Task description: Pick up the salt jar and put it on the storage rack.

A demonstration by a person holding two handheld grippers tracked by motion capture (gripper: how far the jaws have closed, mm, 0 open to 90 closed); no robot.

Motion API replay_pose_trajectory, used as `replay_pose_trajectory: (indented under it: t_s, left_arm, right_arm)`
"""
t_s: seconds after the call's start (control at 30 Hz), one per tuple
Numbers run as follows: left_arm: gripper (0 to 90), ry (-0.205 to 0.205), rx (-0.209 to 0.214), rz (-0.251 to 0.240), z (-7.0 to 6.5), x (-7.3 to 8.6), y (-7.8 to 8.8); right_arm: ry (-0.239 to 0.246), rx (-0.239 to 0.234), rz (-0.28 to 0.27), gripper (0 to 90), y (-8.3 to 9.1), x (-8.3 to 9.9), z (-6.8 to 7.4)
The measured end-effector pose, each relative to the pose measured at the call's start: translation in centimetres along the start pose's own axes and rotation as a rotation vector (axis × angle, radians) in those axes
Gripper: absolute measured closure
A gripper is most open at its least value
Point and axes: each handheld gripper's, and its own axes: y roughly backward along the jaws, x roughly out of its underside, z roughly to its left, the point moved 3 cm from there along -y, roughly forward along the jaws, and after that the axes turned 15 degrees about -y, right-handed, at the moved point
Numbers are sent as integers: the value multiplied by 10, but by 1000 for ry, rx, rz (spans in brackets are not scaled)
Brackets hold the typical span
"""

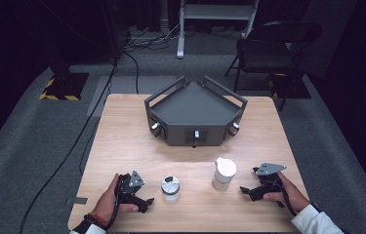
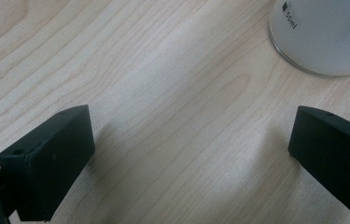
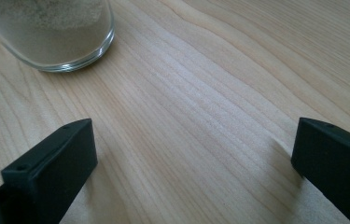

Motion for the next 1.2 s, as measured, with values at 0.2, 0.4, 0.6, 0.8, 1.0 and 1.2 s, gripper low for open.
replay_pose_trajectory:
  t_s: [0.2, 0.4, 0.6, 0.8, 1.0, 1.2]
  left_arm:
    - [0, 2, -5, -12, -1, 3, 0]
    - [0, 6, -12, -23, -3, 6, 0]
    - [0, 7, -12, -28, -3, 7, 0]
    - [0, 8, -15, -24, -3, 6, 0]
    - [0, 19, -22, -16, -4, 4, 0]
    - [1, 31, -28, 11, -5, 0, 2]
  right_arm:
    - [0, 0, 0, 0, 0, 0, 0]
    - [2, -1, 0, 0, -1, -1, 0]
    - [1, 0, 0, 0, -1, -1, 0]
    - [2, -1, 0, 0, -1, -1, 0]
    - [-1, 2, 0, 1, -1, -1, 1]
    - [-1, 2, 0, 1, -1, -1, 1]
